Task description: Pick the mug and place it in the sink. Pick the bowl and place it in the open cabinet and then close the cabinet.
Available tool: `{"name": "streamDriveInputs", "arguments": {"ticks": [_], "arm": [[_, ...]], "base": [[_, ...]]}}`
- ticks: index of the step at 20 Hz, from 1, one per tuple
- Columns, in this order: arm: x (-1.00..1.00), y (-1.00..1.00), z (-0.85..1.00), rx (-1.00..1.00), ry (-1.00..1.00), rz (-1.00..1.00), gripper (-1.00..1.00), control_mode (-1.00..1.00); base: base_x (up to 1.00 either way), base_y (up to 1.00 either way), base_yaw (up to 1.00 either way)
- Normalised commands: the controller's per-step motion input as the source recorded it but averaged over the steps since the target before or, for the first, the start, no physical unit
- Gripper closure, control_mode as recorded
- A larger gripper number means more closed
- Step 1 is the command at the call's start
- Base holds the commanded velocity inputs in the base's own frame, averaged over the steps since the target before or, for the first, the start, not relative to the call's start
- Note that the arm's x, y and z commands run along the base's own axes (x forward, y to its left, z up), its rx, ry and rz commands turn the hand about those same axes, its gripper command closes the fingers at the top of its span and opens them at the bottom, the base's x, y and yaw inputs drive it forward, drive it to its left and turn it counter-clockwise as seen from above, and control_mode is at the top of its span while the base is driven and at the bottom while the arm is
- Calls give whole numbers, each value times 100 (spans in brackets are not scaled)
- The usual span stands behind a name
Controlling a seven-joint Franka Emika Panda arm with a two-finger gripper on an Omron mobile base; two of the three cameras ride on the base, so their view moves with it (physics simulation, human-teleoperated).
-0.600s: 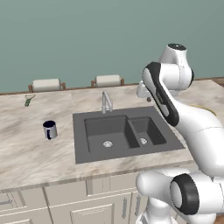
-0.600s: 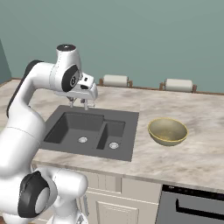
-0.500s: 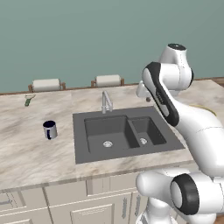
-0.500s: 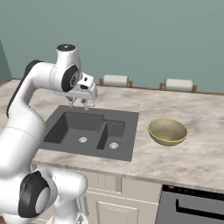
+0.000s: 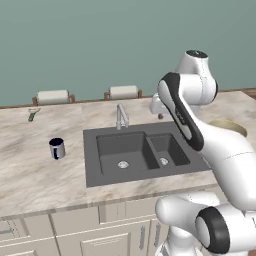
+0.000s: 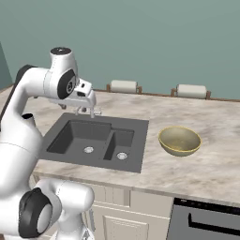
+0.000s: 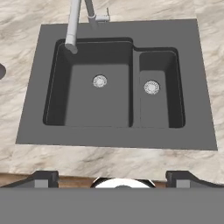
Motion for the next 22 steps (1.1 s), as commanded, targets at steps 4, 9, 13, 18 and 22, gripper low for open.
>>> {"name": "streamDriveInputs", "arguments": {"ticks": [4, 9, 13, 18, 22], "arm": [[-25, 32, 0, 0, 0, 0, -100, -100], [-35, 2, 0, 0, 0, 0, -100, -100], [-35, -13, 0, 0, 2, 0, -100, -100], [-35, -3, 0, 0, 2, 0, -100, -100], [-9, 1, 0, 0, 1, 0, -100, -100]], "base": [[0, 0, 0], [0, 0, 0], [0, 0, 0], [0, 0, 0], [0, 0, 0]]}}
